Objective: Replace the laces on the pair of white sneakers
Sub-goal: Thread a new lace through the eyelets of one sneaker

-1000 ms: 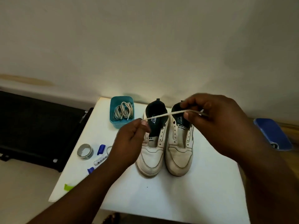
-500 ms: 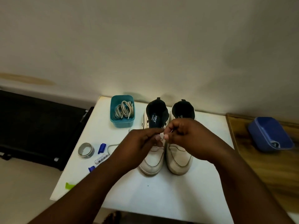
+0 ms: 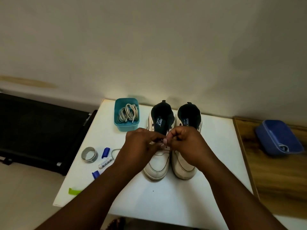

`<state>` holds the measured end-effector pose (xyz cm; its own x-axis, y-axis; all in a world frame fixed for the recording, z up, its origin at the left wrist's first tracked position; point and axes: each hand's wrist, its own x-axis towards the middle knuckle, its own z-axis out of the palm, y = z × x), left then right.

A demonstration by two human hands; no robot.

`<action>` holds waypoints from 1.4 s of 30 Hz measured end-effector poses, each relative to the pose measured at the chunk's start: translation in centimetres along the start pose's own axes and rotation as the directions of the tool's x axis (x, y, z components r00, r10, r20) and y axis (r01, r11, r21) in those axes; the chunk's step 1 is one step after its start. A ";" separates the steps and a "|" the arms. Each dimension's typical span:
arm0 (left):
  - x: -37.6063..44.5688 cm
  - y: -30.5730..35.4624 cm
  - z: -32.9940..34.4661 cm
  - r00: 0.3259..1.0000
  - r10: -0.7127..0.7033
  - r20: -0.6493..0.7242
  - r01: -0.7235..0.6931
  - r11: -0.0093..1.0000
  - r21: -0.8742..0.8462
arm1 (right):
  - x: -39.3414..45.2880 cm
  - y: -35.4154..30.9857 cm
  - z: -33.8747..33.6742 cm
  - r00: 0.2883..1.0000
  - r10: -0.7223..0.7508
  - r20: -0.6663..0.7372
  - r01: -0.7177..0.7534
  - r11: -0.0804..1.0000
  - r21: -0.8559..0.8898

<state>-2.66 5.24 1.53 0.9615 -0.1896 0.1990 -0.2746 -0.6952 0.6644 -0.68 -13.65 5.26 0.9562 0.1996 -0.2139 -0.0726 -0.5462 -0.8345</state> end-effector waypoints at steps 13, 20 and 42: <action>0.1 0.2 0.3 0.997 -0.043 -0.062 0.031 0.982 -0.188 | 0.3 0.8 0.8 0.995 0.080 0.052 -0.094 0.916 0.390; -0.2 -0.2 1.5 0.954 -0.230 -0.192 0.263 0.950 0.167 | -0.1 2.4 3.2 0.970 0.040 -0.239 -0.123 0.931 -0.344; 0.2 0.3 3.9 0.945 -0.308 -0.107 0.322 0.931 0.174 | 0.1 2.9 2.5 0.943 0.306 -0.129 -0.269 0.933 0.240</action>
<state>-2.54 2.35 -1.04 0.9922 0.1086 0.0607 0.0566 -0.8284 0.5573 -1.46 -13.21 1.54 0.9165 -0.0834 -0.3913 -0.3933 -0.3677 -0.8427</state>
